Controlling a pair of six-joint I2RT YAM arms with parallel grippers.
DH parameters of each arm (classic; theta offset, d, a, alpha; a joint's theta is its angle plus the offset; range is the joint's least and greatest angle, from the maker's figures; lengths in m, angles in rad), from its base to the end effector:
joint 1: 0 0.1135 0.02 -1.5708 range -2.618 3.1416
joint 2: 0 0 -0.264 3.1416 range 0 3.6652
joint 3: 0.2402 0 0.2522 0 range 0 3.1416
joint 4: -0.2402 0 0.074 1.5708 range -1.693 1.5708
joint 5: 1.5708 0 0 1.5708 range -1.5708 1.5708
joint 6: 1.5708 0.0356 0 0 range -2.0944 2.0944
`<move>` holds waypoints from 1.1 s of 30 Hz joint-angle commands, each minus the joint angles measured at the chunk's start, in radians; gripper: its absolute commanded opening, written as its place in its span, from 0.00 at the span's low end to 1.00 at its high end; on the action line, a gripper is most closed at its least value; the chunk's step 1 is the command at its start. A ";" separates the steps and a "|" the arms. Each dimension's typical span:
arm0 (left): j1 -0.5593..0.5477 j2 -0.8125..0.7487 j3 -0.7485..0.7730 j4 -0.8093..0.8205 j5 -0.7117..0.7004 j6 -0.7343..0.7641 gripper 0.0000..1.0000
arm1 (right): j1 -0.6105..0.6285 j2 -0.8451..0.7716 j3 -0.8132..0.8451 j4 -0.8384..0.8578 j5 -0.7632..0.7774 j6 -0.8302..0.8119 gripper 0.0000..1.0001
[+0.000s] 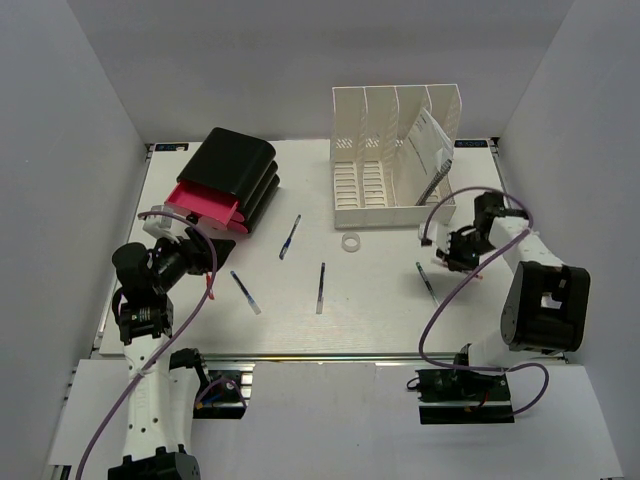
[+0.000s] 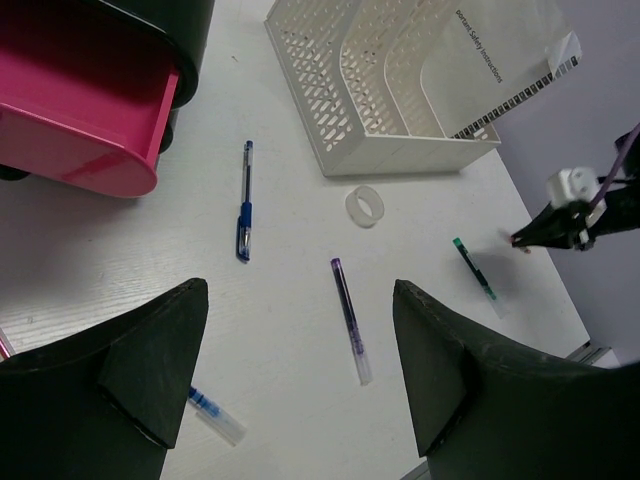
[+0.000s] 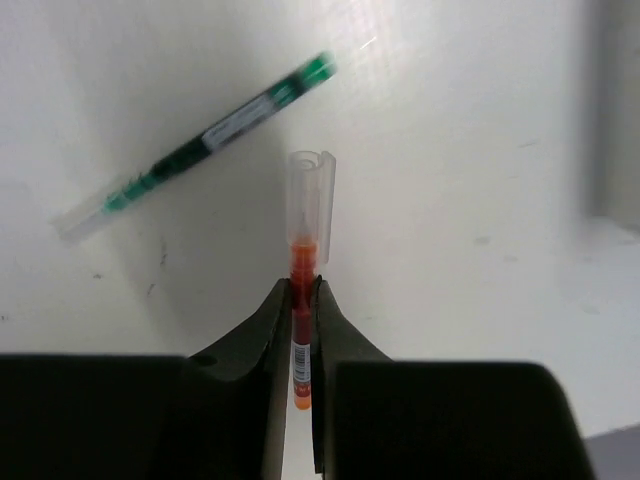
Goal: Organize the desk
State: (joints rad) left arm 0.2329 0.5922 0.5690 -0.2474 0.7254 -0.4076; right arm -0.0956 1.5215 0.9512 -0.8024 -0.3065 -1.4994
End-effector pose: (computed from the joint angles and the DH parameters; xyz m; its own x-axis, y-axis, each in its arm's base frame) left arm 0.1458 0.0103 0.2883 -0.4169 -0.4037 -0.8144 0.3094 0.7794 -0.5448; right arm 0.2666 -0.0148 0.1896 -0.1015 -0.9456 -0.3091 -0.9712 0.1615 -0.1752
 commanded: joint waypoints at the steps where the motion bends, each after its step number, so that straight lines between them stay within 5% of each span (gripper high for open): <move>1: 0.005 -0.006 0.002 0.011 0.005 0.013 0.84 | 0.025 -0.055 0.174 -0.152 -0.221 0.161 0.00; 12: 0.005 0.026 0.002 0.013 -0.009 0.021 0.84 | 0.440 -0.130 0.359 0.104 -0.307 0.719 0.00; 20: 0.005 0.020 0.015 -0.050 -0.125 0.035 0.84 | 0.689 0.132 0.749 0.247 -0.179 1.053 0.00; 27: 0.005 -0.040 0.043 -0.136 -0.367 0.020 0.83 | 0.844 0.458 1.203 0.285 -0.103 1.219 0.00; 33: 0.014 -0.065 0.060 -0.193 -0.487 -0.002 0.84 | 0.945 0.534 1.206 0.572 -0.051 1.323 0.00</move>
State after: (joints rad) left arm 0.2401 0.5468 0.5900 -0.3962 0.3428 -0.3969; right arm 0.8097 2.0613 2.1502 -0.4381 -0.3935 -0.2699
